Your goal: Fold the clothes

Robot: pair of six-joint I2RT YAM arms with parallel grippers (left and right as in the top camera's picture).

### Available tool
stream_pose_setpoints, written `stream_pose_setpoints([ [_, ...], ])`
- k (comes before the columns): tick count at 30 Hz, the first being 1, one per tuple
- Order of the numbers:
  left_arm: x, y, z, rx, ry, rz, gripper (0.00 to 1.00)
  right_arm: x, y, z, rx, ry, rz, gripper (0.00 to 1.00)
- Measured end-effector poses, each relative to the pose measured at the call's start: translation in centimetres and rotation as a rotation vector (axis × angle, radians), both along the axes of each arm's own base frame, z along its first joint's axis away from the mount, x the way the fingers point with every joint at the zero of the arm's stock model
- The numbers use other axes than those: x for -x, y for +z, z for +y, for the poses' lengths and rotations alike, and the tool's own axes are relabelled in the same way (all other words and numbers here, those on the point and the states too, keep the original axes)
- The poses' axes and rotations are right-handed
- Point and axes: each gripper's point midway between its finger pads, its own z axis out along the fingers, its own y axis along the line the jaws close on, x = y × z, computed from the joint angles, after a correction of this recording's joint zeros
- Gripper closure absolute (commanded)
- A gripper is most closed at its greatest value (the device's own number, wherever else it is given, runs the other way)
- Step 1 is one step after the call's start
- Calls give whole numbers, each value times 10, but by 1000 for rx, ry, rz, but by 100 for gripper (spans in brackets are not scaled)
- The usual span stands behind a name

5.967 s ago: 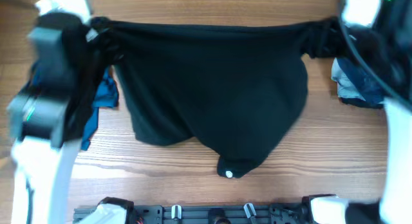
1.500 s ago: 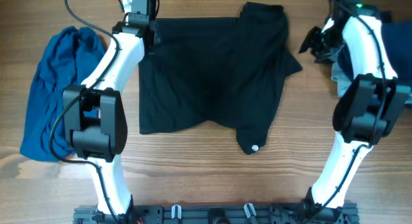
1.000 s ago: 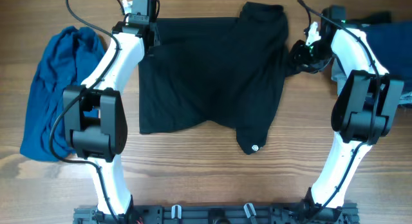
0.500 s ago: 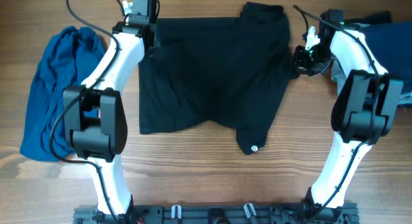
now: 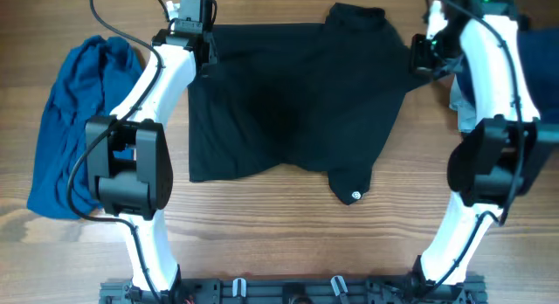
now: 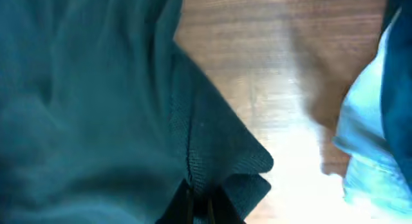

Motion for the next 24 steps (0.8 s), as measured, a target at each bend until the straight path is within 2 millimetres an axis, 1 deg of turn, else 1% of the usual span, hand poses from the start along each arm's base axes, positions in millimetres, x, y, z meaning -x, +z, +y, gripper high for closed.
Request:
stream_pose_setpoints([
  [3,0,0,0,0,0,0,29,5,-1,13,95,50,23,96],
  [6,0,0,0,0,0,0,29,8,0,23,134,80,36,96],
  [10,0,0,0,0,0,0,29,14,2,25,165,89,57,96],
  [11,0,0,0,0,0,0,29,15,4,24,172,86,59,90],
  [12,0,0,0,0,0,0,29,14,5,23,175,83,57,73],
  [13,0,0,0,0,0,0,29,13,8,23,178,79,49,26],
  [14,0,0,0,0,0,0,29,11,9,22,180,70,42,1],
  [17,0,0,0,0,0,0,30,5,12,23,175,56,16,0],
  [20,1,0,0,-1,0,4,30,0,12,27,132,47,-4,0],
  [24,5,-3,1,-5,0,26,30,1,11,31,-6,8,-1,1],
])
